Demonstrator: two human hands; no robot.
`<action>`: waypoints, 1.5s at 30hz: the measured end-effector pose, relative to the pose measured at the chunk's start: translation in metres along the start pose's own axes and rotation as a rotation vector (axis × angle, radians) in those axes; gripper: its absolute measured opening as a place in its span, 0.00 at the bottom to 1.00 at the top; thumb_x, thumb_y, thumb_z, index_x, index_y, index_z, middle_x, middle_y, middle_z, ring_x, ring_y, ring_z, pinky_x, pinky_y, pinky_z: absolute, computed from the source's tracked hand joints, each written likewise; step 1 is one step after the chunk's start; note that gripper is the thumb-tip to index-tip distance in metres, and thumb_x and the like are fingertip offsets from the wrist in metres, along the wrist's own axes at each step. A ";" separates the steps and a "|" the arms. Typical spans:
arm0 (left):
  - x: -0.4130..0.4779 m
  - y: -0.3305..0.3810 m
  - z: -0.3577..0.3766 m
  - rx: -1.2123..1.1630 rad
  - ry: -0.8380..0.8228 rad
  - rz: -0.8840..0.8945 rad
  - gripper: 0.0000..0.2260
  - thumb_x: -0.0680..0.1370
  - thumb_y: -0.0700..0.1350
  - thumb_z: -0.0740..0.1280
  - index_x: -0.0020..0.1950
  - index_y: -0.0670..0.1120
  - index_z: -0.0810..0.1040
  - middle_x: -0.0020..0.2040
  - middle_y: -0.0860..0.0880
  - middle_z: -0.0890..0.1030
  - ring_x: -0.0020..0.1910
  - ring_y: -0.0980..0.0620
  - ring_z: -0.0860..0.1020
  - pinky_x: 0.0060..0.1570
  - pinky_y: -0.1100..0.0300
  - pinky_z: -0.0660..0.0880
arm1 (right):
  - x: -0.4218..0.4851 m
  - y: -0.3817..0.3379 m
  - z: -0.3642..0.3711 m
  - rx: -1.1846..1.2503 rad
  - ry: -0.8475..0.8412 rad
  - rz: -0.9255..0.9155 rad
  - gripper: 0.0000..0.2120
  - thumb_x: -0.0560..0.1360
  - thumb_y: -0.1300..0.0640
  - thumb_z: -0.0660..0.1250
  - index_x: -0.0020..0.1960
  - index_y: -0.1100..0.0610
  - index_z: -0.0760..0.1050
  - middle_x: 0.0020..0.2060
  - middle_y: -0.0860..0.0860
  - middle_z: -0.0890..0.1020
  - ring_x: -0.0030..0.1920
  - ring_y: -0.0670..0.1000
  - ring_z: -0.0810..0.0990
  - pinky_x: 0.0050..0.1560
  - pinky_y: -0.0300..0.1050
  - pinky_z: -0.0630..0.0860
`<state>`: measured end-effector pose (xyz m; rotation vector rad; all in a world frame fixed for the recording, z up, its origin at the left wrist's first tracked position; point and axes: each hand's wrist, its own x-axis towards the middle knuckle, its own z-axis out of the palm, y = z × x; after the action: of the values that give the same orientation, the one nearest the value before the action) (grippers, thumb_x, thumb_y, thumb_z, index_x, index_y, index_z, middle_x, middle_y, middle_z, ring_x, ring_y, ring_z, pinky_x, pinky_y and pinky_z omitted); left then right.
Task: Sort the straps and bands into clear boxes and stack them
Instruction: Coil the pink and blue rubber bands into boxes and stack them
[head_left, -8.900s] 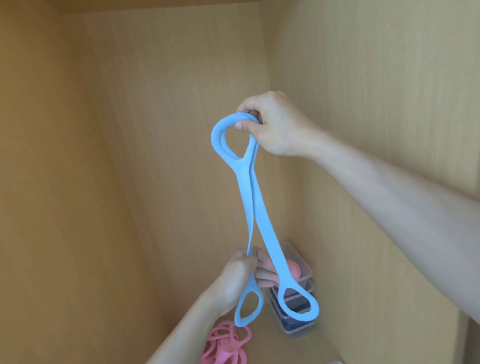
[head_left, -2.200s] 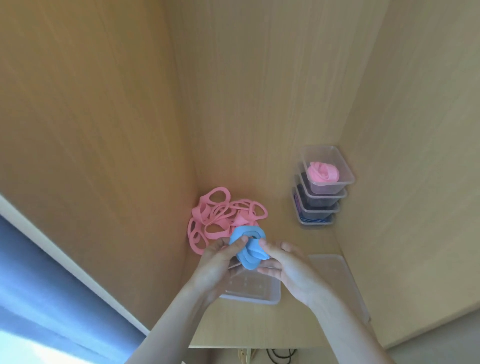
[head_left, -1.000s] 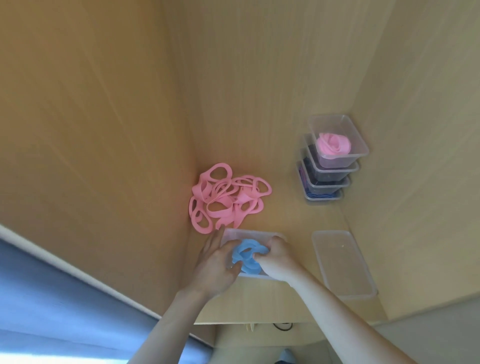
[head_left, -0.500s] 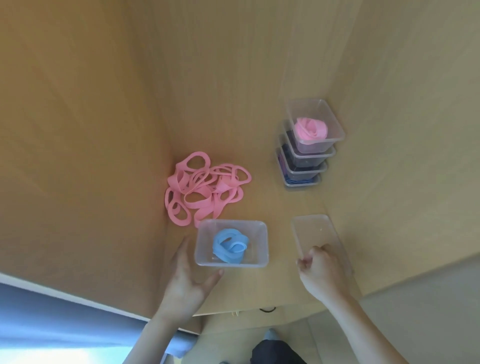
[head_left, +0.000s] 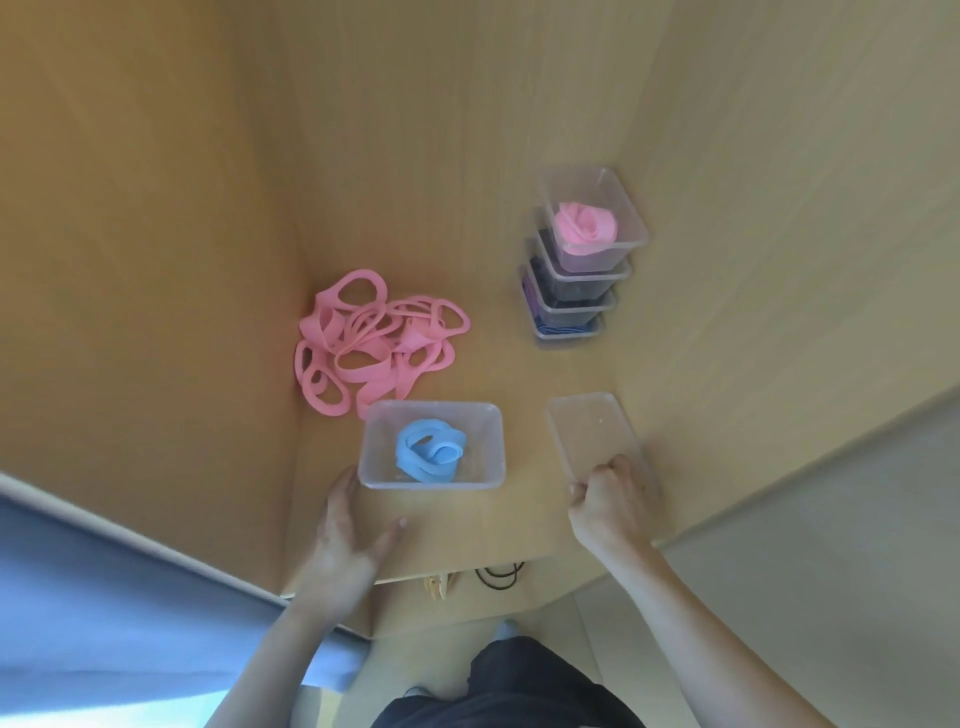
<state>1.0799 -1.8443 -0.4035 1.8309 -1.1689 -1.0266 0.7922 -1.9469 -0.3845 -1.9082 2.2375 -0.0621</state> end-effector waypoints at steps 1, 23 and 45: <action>0.000 -0.001 0.000 0.007 -0.005 0.004 0.39 0.76 0.54 0.73 0.80 0.55 0.54 0.77 0.58 0.63 0.76 0.58 0.60 0.73 0.59 0.58 | 0.001 0.001 -0.001 0.020 0.005 0.005 0.13 0.81 0.50 0.65 0.52 0.59 0.81 0.55 0.54 0.75 0.55 0.56 0.76 0.51 0.46 0.72; 0.000 0.007 -0.017 -0.277 0.191 -0.145 0.28 0.68 0.50 0.65 0.69 0.52 0.71 0.67 0.51 0.75 0.65 0.51 0.74 0.63 0.54 0.69 | 0.014 0.019 -0.050 0.382 0.620 -0.263 0.07 0.73 0.66 0.74 0.40 0.61 0.76 0.38 0.55 0.78 0.37 0.61 0.77 0.40 0.51 0.73; -0.002 0.071 -0.043 -0.589 0.166 -0.039 0.09 0.78 0.42 0.70 0.45 0.37 0.82 0.40 0.45 0.83 0.40 0.51 0.78 0.44 0.59 0.74 | -0.025 -0.063 -0.056 1.081 -0.213 -0.376 0.08 0.79 0.61 0.69 0.41 0.58 0.81 0.33 0.51 0.84 0.37 0.45 0.82 0.44 0.36 0.76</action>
<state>1.0920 -1.8590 -0.3227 1.4358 -0.6399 -1.0762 0.8472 -1.9382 -0.3161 -1.5200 1.2096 -0.8680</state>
